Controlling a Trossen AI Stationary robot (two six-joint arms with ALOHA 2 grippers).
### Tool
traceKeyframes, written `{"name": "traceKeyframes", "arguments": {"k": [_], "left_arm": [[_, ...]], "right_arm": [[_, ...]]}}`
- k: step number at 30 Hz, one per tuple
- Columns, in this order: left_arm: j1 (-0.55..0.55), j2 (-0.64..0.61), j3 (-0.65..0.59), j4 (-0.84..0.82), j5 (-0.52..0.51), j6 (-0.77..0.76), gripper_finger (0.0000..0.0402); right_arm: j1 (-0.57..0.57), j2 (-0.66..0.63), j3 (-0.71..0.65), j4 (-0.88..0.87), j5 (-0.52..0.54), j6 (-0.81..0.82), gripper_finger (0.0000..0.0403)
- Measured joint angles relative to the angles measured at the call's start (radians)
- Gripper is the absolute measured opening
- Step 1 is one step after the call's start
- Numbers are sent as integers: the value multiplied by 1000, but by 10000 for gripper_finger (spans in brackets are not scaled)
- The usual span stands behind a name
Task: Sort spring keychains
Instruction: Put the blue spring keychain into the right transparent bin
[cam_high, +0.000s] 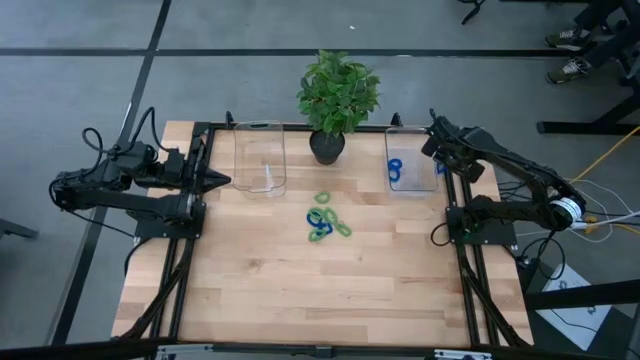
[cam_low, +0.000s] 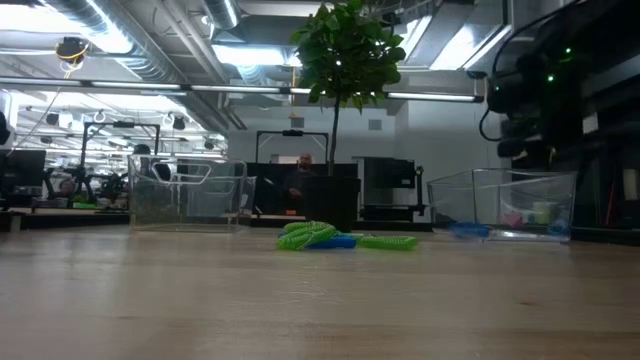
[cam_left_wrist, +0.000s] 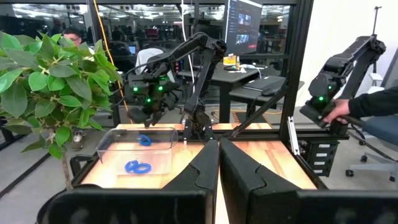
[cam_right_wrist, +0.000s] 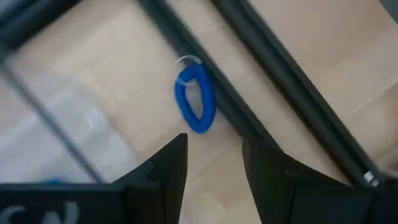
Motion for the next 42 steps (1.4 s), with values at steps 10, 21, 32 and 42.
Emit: {"name": "traceKeyframes", "arguments": {"k": [10, 21, 32, 42], "left_arm": [[0, 0, 0, 0, 0, 0, 8], [0, 0, 0, 0, 0, 0, 10], [0, 0, 0, 0, 0, 0, 12], [0, 0, 0, 0, 0, 0, 12]], "right_arm": [[-51, 0, -61, 107, -49, 303, 152], [-123, 0, -106, 241, -155, 405, 152], [-186, 0, -106, 155, -146, 393, 152], [-207, 9, -106, 175, -145, 316, 152]]}}
